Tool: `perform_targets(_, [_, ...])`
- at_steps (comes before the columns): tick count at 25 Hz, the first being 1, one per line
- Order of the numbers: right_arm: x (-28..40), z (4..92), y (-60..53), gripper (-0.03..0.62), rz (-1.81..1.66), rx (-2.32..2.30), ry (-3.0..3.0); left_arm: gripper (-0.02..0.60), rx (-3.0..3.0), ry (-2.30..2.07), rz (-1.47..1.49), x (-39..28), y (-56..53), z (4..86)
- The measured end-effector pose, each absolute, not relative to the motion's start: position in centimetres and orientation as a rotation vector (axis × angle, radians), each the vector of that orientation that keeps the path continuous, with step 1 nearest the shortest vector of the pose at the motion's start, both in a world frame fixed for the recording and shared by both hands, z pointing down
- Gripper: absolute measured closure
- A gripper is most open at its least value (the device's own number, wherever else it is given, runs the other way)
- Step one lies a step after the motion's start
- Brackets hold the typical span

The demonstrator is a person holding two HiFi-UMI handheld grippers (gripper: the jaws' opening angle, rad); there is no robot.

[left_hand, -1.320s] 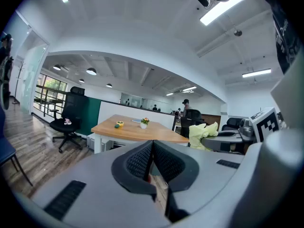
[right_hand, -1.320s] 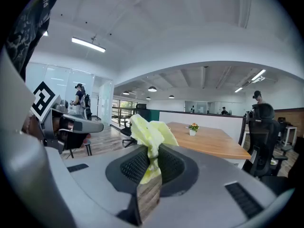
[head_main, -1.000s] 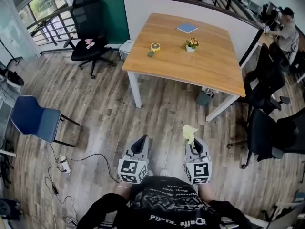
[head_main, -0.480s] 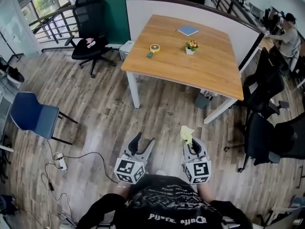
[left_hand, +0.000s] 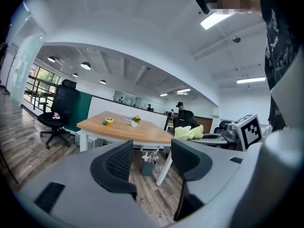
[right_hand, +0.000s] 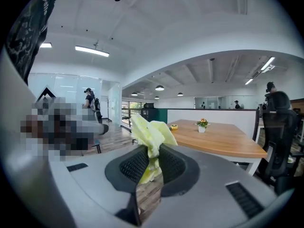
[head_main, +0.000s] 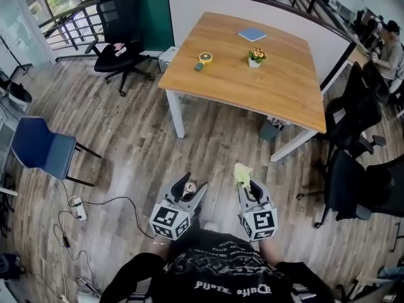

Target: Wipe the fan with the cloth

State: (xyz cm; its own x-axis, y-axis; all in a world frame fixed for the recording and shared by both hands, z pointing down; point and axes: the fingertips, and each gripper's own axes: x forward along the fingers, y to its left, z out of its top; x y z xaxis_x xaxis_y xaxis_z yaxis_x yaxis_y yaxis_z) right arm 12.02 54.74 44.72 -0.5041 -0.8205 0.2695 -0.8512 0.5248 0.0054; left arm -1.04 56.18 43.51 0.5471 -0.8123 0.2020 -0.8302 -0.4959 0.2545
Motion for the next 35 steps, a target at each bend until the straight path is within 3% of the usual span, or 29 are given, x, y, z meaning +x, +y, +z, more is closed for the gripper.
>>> perform_targets(28, [1.0,49.0,28.7,0.526,0.268,1.385,-2.345,0.328,2.532,-1.227,0.278,-10.0,25.4,46.2])
perform_targets(35, [1.3,49.0,22.1,0.526,0.253,1.353,-2.374,0.328,2.453,-1.317,0.300,-10.9,20.1,47.5])
